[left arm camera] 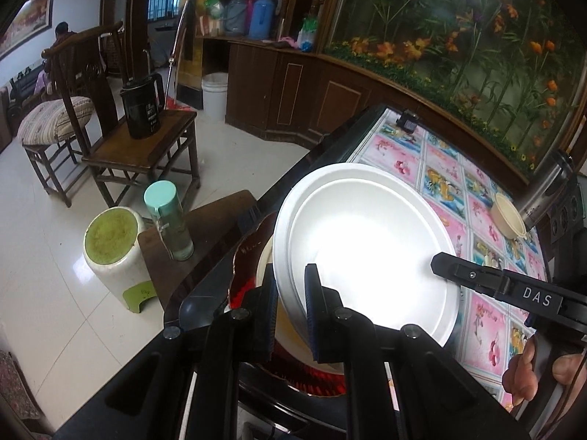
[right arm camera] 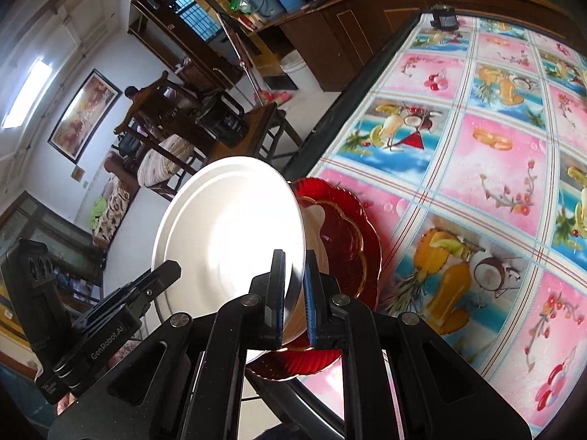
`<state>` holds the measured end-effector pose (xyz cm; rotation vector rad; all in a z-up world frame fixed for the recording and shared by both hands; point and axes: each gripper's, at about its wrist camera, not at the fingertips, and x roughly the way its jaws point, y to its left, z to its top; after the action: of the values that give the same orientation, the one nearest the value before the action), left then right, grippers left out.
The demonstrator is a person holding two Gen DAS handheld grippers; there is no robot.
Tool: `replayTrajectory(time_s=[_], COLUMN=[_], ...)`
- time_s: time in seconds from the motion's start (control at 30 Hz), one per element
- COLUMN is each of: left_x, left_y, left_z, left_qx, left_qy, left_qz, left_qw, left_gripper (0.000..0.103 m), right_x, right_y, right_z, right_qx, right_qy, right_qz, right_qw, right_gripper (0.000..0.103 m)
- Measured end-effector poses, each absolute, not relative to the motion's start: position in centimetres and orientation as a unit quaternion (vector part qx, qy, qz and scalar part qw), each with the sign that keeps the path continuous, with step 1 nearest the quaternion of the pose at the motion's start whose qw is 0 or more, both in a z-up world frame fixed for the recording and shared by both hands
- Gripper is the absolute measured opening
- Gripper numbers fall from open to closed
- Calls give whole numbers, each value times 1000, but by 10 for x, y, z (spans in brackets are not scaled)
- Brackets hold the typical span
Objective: Organize plates and bowls
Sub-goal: 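Lower the white plate onto the stack and open the right gripper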
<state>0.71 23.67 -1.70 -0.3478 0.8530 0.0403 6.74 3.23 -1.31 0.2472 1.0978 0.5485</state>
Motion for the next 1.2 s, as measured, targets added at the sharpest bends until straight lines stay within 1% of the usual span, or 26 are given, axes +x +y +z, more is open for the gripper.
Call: replayTrajectory(time_s=[0.43, 0.57, 0.63, 0.67, 0.73, 0.77, 1.03, 1.2], left_x=[6, 8, 8, 7, 4, 2, -7, -5], left_y=[242, 242, 244, 246, 250, 252, 255, 249], left_z=[-25, -31, -33, -33, -31, -30, -15, -13], left_qx=[-165, -154, -151, -151, -153, -153, -139, -131], left_qy=[434, 450, 455, 455, 454, 453, 423, 417], left_qz=[28, 31, 35, 35, 37, 40, 62, 68], left_qw=[886, 879, 877, 877, 877, 878, 893, 897], left_gripper=[14, 22, 29, 31, 40, 41, 46, 46], right_x=[68, 68, 69, 69, 69, 69, 68, 69], right_y=[42, 40, 40, 40, 40, 40, 33, 14], right_z=[-25, -25, -26, -26, -26, -26, -26, -20], right_qx=[103, 104, 104, 105, 106, 105, 119, 152], right_qy=[522, 521, 521, 522, 521, 521, 514, 491], right_qz=[255, 252, 250, 251, 251, 250, 259, 266], right_qw=[807, 809, 809, 809, 809, 809, 809, 815], right_gripper=[10, 10, 10, 10, 10, 10, 11, 11])
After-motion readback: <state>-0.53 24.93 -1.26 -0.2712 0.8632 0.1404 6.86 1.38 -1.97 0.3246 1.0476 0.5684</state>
